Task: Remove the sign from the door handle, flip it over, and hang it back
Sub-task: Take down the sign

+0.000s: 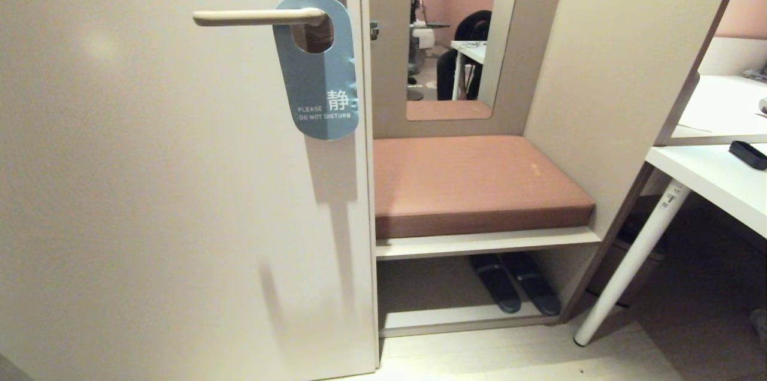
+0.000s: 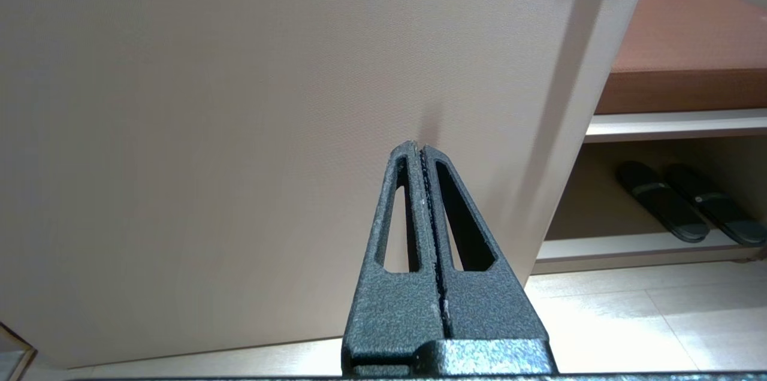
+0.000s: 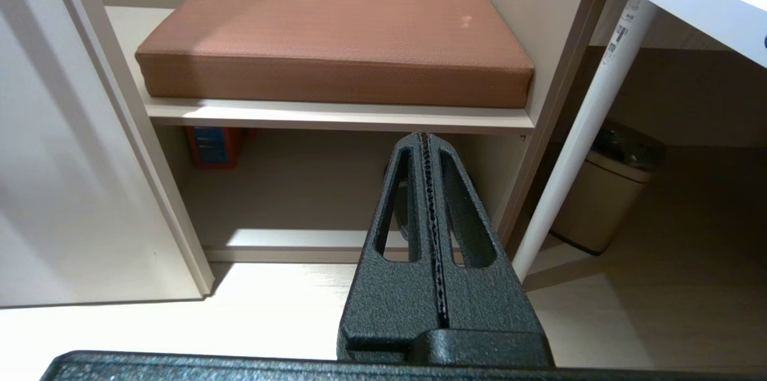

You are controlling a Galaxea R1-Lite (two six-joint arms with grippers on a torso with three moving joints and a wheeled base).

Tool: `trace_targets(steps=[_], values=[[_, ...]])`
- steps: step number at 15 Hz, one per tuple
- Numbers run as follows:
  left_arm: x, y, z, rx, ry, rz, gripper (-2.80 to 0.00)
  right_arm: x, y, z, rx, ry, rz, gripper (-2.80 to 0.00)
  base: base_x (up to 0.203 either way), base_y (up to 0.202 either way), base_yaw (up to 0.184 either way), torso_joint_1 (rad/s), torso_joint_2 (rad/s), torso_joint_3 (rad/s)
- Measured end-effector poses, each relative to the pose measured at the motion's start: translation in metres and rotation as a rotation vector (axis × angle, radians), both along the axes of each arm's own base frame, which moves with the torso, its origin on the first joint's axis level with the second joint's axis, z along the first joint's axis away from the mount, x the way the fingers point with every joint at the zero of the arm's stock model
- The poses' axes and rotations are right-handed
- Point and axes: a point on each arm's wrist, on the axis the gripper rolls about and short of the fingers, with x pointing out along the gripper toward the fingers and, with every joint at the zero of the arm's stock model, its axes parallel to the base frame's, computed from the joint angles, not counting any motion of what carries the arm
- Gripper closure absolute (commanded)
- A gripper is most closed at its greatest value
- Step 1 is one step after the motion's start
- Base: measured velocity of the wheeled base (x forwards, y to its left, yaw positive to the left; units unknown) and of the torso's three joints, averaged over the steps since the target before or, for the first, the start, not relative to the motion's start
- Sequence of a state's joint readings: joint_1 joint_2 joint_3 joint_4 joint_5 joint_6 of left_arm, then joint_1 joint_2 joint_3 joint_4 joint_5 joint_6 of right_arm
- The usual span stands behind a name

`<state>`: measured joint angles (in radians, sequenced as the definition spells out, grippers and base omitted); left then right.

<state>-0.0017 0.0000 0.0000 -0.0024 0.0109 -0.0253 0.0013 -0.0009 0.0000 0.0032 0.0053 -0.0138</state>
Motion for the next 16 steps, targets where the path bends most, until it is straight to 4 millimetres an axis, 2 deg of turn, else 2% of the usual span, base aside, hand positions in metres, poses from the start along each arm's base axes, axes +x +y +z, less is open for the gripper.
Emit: trace_targets(steps=[16], values=[[0.0000, 0.0000, 0.0000, -0.003, 0.000, 0.001, 0.00, 0.0000, 0.0000, 0.0000, 0.000, 0.000, 0.000, 0.00, 0.000, 0.000, 0.000, 0.000, 0.00, 0.000]])
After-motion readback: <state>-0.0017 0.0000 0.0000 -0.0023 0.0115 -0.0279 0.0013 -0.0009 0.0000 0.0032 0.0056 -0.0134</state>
